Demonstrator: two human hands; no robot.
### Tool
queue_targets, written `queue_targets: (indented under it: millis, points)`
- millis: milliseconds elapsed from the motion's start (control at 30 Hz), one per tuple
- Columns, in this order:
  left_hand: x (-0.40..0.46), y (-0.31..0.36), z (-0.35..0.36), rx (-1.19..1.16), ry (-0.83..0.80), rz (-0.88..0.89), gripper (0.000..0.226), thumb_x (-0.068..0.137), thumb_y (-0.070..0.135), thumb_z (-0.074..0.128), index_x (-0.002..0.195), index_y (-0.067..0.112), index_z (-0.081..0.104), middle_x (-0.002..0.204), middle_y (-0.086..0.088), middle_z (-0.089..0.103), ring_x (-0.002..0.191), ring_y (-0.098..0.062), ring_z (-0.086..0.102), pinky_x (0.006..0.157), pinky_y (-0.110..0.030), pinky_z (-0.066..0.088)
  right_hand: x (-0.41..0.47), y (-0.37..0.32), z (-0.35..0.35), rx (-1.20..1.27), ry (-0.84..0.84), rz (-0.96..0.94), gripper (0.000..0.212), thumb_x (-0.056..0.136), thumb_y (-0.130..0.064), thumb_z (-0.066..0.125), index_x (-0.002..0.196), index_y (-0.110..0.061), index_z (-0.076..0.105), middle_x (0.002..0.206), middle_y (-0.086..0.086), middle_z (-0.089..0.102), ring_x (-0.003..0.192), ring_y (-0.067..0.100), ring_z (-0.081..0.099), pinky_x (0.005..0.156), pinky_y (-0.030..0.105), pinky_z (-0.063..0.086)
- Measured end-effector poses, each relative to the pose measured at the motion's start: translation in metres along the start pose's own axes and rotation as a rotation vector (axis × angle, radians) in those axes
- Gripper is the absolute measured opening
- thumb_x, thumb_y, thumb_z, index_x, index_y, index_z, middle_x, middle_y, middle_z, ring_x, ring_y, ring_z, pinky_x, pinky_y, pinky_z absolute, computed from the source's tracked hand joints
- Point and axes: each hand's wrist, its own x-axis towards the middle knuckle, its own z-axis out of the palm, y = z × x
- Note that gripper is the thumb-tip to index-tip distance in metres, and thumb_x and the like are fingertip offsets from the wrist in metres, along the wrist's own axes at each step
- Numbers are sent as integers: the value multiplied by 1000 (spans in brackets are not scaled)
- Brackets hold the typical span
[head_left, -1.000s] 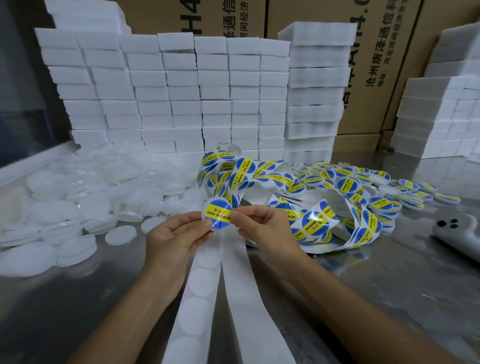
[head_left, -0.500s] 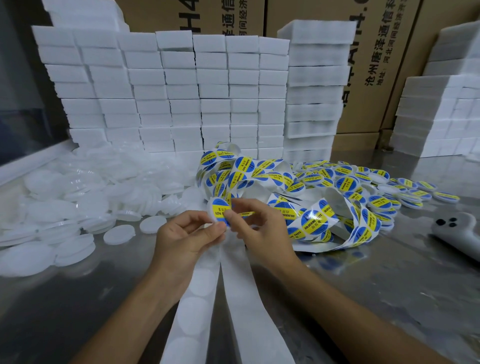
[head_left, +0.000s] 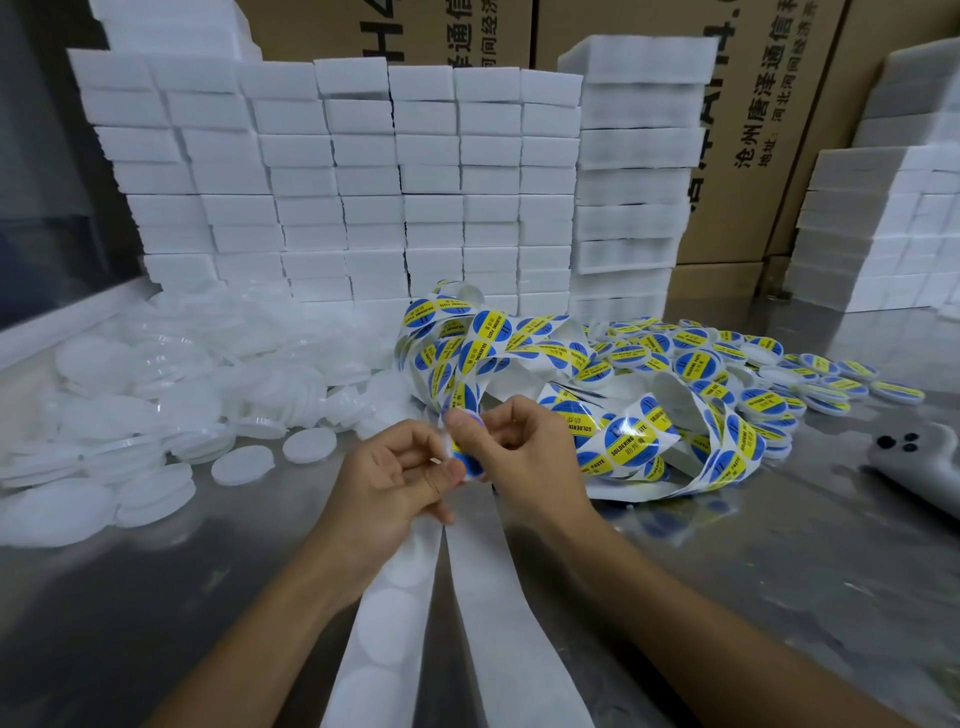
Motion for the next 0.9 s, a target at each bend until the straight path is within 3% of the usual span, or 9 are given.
queue_targets:
  millis: [67,167,267,367,500,633,700,800,900]
  points:
    - [0,0,0,34,-31,8,15,74,2,68,82,-1,55,82,-12,72,71,-19,69,47,-25,51,1,2,0,0,10,-9,46,79,-52,74,73,-9,60,65,15,68,54,24,63,56,43,55]
    - [0,1,0,-10,-9,-4,18,71,9,67,82,3,54,84,-13,73,70,-17,68,46,-24,49,5,3,-4,60,-19,-40,29,92,-30,67,71,-12,58,57,11,65,44,13,56,49,33,48]
    - [2,2,-3,-96,80,-31,16,72,13,65,83,7,55,80,-11,73,68,-15,68,44,-23,46,3,3,-3,161,-143,-67,6,90,-14,69,95,-13,66,56,-3,64,47,7,56,52,21,47]
    - [6,0,-9,-143,188,-73,7,81,12,62,87,11,60,80,-11,74,63,-15,68,42,-23,44,-2,3,4,186,-269,-44,41,81,-5,77,117,-13,59,66,-6,69,54,3,59,56,17,50]
    - [5,-3,-14,-80,248,-96,11,90,8,60,86,16,68,81,-14,72,61,-15,64,40,-24,39,-4,-5,5,212,-226,51,23,88,-13,73,101,-5,55,71,18,71,49,13,63,51,24,52]
    - [1,-3,-5,-26,154,-52,7,72,21,70,77,18,75,64,-8,65,50,-13,53,40,-21,37,2,-3,-2,158,-60,80,39,90,-32,69,80,1,50,55,7,65,41,18,57,43,29,46]
    - [1,-4,0,-58,144,-42,6,69,19,71,73,18,76,59,-7,61,48,-12,52,42,-21,42,1,-2,-2,143,-60,103,40,86,-35,73,85,0,53,55,7,63,38,17,53,38,26,43]
    - [2,-4,1,-149,170,-56,9,70,15,68,74,15,76,64,-8,64,52,-13,55,49,-21,48,-2,-4,1,186,-150,75,31,82,-22,79,106,-15,60,67,8,66,39,17,50,37,24,43]
    - [4,-4,-5,-243,207,-118,23,71,17,66,90,5,73,78,-14,64,60,-15,53,53,-22,51,-4,-5,2,214,-288,33,43,80,-7,80,118,-16,61,75,1,69,47,18,57,45,28,52]
